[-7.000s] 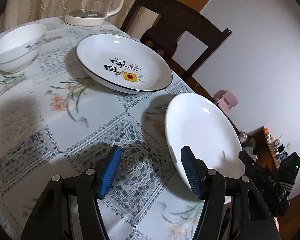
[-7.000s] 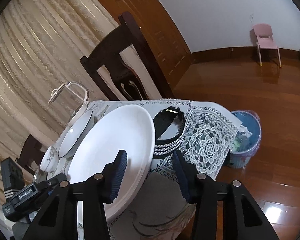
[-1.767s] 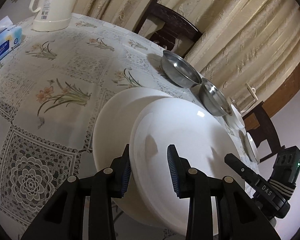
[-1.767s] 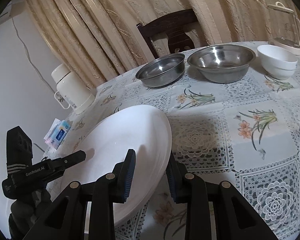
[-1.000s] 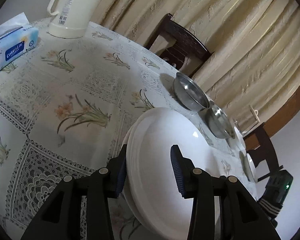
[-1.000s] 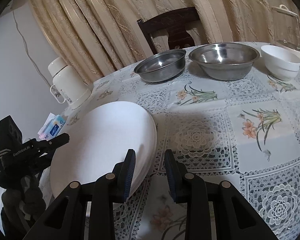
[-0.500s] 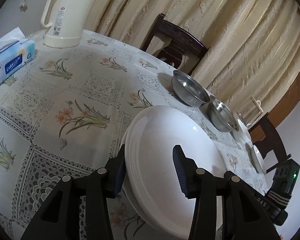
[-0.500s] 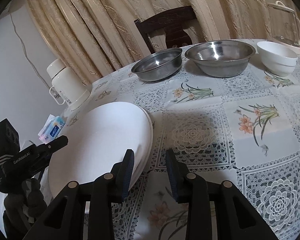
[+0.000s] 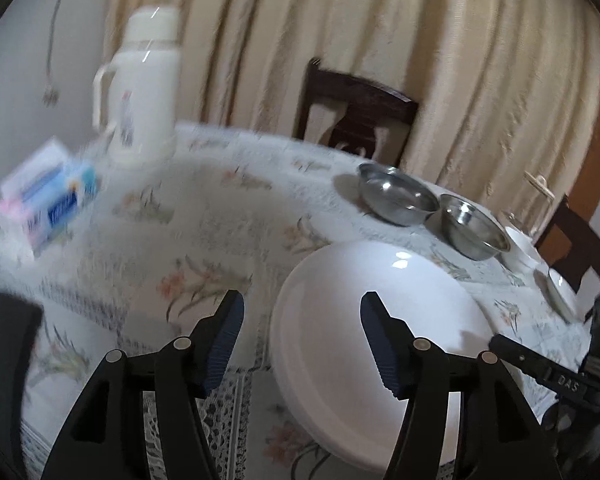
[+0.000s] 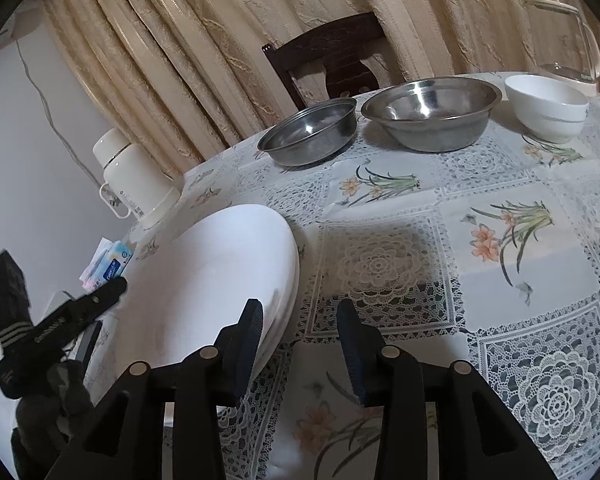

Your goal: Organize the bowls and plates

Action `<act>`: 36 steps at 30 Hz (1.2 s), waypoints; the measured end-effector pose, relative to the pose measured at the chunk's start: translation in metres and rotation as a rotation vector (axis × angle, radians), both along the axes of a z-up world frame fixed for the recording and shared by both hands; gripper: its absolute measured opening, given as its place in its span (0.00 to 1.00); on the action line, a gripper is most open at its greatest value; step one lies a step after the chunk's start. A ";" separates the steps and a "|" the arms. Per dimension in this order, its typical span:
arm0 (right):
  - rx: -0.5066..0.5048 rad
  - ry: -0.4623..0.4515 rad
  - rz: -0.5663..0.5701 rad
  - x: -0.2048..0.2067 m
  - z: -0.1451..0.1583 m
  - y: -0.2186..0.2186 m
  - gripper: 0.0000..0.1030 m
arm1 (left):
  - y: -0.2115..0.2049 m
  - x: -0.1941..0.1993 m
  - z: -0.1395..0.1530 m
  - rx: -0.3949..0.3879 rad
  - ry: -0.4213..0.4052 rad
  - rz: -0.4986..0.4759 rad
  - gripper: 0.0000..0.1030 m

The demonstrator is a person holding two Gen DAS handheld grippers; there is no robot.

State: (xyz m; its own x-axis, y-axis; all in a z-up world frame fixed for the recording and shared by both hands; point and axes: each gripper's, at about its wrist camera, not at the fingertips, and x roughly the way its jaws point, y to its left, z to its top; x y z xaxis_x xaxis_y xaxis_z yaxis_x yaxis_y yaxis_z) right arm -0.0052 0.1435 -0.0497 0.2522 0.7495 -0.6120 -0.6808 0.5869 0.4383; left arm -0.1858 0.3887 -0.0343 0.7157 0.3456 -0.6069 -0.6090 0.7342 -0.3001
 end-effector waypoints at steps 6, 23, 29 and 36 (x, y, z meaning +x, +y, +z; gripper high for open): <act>0.000 0.009 0.001 0.001 -0.001 -0.001 0.40 | 0.006 -0.002 -0.014 -0.040 0.037 0.020 0.60; -0.001 0.025 0.008 0.003 -0.004 0.000 0.44 | -0.001 0.015 -0.030 -0.034 0.146 0.017 0.60; 0.001 0.030 0.007 0.004 -0.005 -0.001 0.47 | 0.001 0.015 -0.030 -0.033 0.152 0.028 0.63; -0.007 0.027 0.011 0.003 -0.006 0.000 0.49 | 0.001 0.016 -0.030 -0.026 0.166 0.033 0.67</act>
